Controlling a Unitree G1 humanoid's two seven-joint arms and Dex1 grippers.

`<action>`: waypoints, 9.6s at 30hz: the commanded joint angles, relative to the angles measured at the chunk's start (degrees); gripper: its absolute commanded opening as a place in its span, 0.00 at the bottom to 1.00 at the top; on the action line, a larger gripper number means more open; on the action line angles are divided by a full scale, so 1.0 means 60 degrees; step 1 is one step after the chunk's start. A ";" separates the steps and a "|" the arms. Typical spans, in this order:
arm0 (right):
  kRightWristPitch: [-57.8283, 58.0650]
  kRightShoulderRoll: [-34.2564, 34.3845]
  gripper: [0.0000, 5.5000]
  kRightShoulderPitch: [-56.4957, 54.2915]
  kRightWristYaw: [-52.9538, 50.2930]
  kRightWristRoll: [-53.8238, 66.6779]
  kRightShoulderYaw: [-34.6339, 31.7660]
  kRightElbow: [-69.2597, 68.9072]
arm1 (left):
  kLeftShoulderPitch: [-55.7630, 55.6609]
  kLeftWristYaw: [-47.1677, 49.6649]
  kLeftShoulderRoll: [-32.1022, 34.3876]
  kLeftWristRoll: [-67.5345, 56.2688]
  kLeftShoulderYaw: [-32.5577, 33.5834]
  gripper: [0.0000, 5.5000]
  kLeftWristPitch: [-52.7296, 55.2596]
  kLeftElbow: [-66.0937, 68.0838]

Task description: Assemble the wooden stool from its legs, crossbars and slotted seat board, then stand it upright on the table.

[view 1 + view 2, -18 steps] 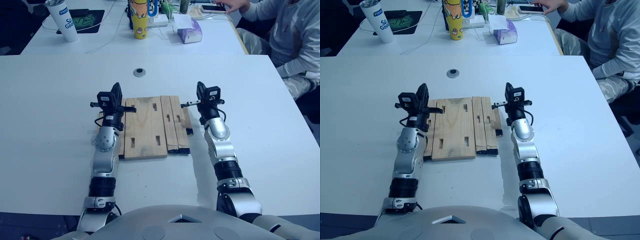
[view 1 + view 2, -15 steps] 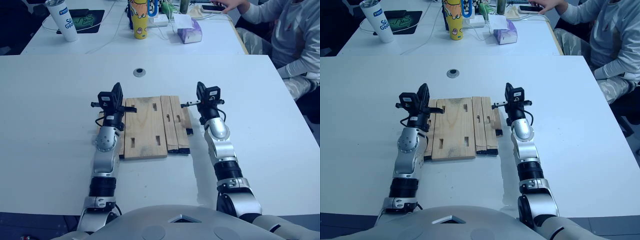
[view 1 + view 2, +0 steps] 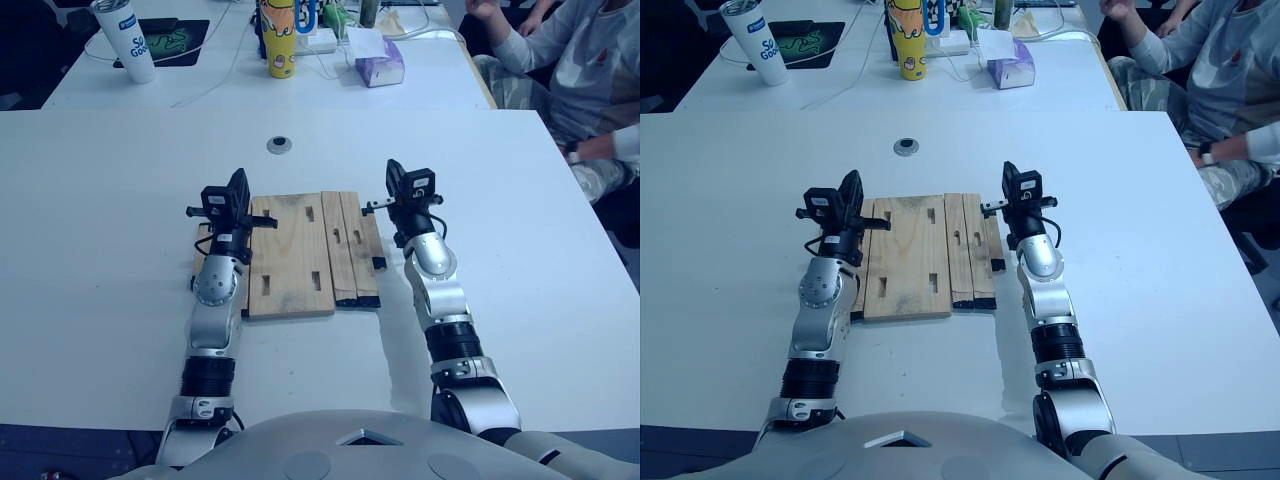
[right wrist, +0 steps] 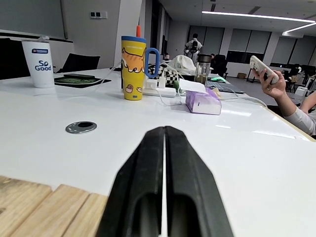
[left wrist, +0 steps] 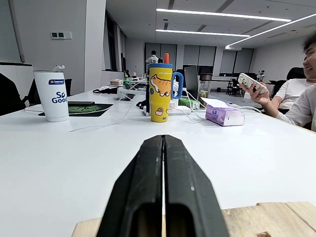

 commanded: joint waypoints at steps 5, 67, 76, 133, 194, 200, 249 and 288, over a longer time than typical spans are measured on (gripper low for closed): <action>0.0081 -0.0119 0.00 -0.0192 0.0111 0.0092 -0.0044 0.0031 | 0.0030 0.0081 -0.0022 0.0040 0.0047 0.00 0.0043 -0.0089; 0.0135 -0.0204 0.00 -0.0005 0.0029 0.0097 -0.0110 -0.0173 | 0.1720 -0.0323 0.1092 -0.0407 0.1491 0.00 0.0553 -0.1457; 0.0353 -0.0222 0.00 0.0414 -0.0065 0.0018 -0.0136 -0.0690 | 0.4211 -0.1488 0.2461 -0.0663 0.2040 0.00 0.2613 -0.2519; 0.0224 -0.0165 0.00 0.0452 -0.0370 -0.0076 -0.0160 -0.0560 | 0.3351 -0.3465 0.3247 -0.2864 0.2306 0.35 0.4469 -0.2234; 0.1506 -0.0371 0.05 0.0240 0.1585 0.1203 0.0206 -0.1273 | 0.2860 -0.2331 0.3262 -0.1224 0.2342 0.24 0.2342 -0.1886; 0.6922 -0.0133 0.22 0.0076 0.3276 0.5982 -0.0285 -0.3308 | 0.2449 -0.2723 0.2753 -0.1454 0.1467 0.24 0.1480 -0.2747; 1.0921 0.0216 0.09 -0.0941 0.0930 1.1688 -0.2114 -0.3143 | 0.2417 -0.4161 0.2367 -0.1440 -0.1684 0.24 0.1088 -0.3005; 0.6472 0.1495 0.07 0.2703 -0.0844 0.6504 -0.0418 -0.6426 | 0.2287 -0.2273 0.2041 -0.3563 0.1026 0.17 0.3429 -0.4239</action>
